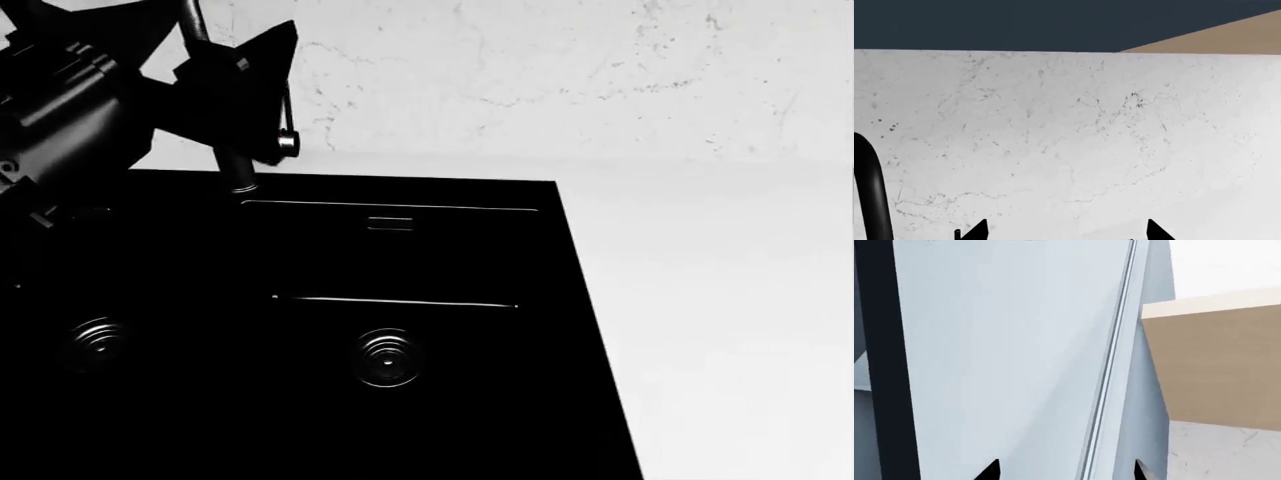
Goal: Pick the brussel sprout, mango from the counter and place them in the cabinet. Then close the cabinet.
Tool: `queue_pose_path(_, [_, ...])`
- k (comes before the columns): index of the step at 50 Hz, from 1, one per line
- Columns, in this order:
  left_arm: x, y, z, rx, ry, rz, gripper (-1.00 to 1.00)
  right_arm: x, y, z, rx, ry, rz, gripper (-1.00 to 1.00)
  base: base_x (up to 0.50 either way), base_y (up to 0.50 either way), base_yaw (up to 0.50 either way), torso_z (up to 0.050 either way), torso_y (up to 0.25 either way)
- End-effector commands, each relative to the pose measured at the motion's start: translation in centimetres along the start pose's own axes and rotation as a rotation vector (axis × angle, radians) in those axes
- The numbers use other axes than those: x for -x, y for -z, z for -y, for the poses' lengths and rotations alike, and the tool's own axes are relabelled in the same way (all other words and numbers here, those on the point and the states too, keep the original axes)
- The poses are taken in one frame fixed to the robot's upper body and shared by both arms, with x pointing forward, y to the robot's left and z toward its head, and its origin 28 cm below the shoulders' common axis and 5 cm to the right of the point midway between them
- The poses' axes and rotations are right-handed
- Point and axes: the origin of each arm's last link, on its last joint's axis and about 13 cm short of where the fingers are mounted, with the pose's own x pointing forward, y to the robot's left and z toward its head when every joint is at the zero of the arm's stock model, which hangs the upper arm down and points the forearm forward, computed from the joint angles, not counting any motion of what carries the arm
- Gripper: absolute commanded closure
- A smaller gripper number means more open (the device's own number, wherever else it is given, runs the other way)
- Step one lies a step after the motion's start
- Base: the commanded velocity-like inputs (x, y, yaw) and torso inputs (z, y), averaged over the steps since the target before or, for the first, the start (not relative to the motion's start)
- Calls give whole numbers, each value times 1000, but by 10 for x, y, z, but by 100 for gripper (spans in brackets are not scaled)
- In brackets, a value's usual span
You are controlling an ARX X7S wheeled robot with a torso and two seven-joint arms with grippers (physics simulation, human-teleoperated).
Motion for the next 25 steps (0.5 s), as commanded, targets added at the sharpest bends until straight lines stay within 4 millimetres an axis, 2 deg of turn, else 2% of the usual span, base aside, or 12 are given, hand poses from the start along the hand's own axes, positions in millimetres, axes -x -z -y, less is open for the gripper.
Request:
queue_pose_path(1, [1, 5, 1, -8, 12, -18, -100, -41, 12, -22, 14, -160, -50, -100, 0, 4, 6, 0, 0])
queue_pose_path(11, [3, 6, 4, -9, 39, -15, -100, -59, 17, -29, 4, -221, -62, -100, 1, 4, 7, 2, -2])
queue_pose_path(25, [3, 6, 3, -11, 41, -15, -100, -78, 35, -43, 35, -380, -233, -100, 3, 5, 6, 1, -7])
